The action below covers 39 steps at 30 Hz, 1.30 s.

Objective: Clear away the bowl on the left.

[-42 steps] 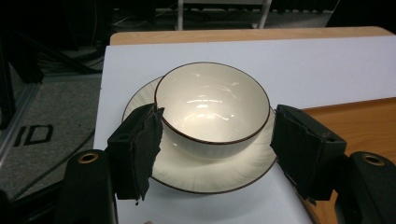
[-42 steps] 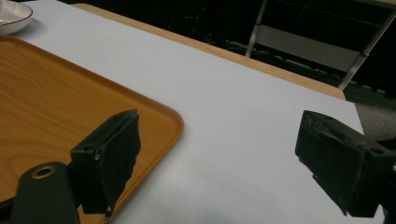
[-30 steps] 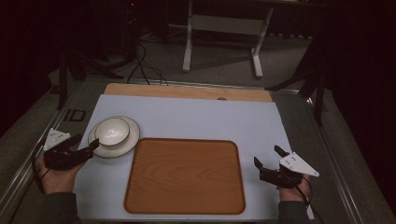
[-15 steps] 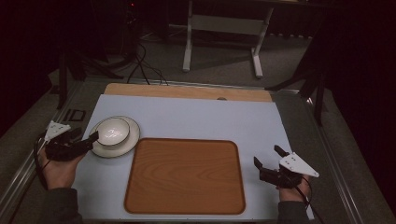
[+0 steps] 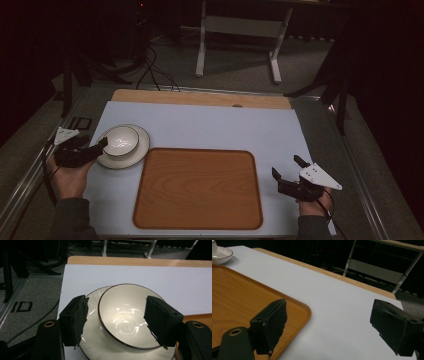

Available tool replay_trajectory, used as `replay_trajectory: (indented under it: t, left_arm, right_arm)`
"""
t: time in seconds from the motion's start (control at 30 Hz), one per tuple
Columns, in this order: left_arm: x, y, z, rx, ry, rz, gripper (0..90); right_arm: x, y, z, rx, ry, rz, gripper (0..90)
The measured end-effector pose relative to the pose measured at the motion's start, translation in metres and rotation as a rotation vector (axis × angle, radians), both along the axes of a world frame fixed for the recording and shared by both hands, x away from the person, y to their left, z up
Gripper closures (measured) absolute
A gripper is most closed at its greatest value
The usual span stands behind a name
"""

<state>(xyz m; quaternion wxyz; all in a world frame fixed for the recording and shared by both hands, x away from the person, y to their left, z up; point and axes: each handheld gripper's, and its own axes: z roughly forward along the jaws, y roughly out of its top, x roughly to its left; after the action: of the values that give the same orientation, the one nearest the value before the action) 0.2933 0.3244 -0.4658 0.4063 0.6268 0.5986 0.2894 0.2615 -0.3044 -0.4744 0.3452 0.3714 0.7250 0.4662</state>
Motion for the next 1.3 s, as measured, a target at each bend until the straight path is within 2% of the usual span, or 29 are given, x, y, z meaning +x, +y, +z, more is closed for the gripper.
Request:
replay_trajectory:
  t: [0.17,0.5,0.7,1.0,1.2,1.3]
  left_arm:
    - [0.008,0.003,-0.005,-0.012,0.014,0.016,37.5]
    - [0.019,0.004,-0.013,-0.003,0.053,0.051,40.0]
    - [0.027,0.002,-0.020,0.010,0.093,0.054,40.5]
    - [0.036,-0.001,-0.028,0.010,0.126,0.062,41.7]
    - [0.042,-0.003,-0.036,0.027,0.180,0.071,41.2]
    - [0.044,-0.003,-0.039,0.022,0.202,0.075,42.1]
  right_arm:
    - [0.000,0.000,0.001,0.004,-0.005,0.000,13.7]
    - [0.000,0.000,0.001,0.004,-0.005,0.003,13.7]
    - [0.000,0.000,0.001,0.006,-0.006,0.003,13.7]
    - [0.000,0.000,0.001,0.008,-0.006,0.003,13.8]
    - [0.000,0.000,0.001,0.004,-0.004,0.007,13.8]
    - [0.000,0.000,0.001,0.007,-0.004,0.005,13.8]
